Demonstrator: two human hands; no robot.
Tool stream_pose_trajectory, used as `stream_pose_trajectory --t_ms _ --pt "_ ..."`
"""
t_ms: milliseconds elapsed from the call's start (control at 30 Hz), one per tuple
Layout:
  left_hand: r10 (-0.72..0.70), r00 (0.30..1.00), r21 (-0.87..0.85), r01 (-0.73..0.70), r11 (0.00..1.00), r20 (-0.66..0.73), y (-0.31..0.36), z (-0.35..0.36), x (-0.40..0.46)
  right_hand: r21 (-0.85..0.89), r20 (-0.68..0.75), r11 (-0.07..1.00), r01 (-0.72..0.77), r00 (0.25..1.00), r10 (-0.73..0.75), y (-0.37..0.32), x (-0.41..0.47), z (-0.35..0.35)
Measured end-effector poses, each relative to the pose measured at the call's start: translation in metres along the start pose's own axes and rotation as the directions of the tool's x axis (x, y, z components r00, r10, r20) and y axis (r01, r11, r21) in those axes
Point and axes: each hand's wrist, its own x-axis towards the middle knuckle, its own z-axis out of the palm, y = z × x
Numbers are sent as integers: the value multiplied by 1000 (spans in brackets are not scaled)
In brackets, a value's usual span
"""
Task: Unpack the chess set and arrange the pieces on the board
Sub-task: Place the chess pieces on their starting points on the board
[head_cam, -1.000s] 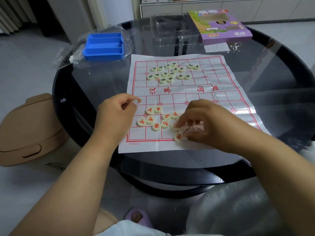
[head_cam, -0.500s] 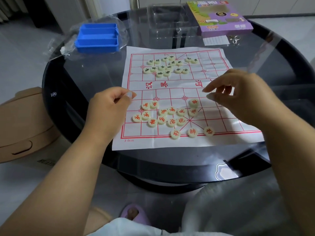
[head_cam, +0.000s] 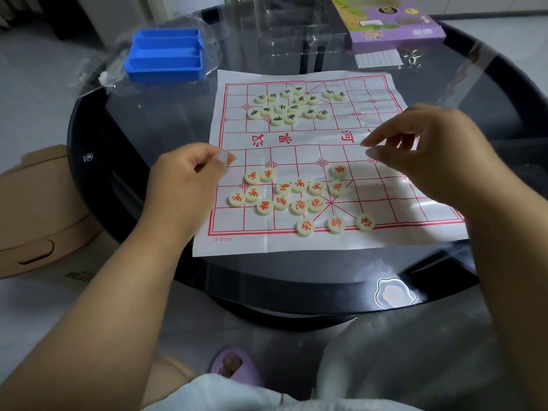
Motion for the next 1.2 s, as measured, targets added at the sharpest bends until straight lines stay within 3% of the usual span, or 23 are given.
stream_pose_trajectory --t_ms 800,1033,1200 --pt "-20 1000 -9 20 1000 -4 -1 0 1 21 24 999 42 999 -43 -6 -1 6" --pt "-18 1000 -10 18 1000 0 0 0 1 68 186 995 67 979 -78 -21 -6 18" --pt "-12 1000 -14 12 1000 4 0 0 2 63 179 997 45 982 -56 -19 -5 15"
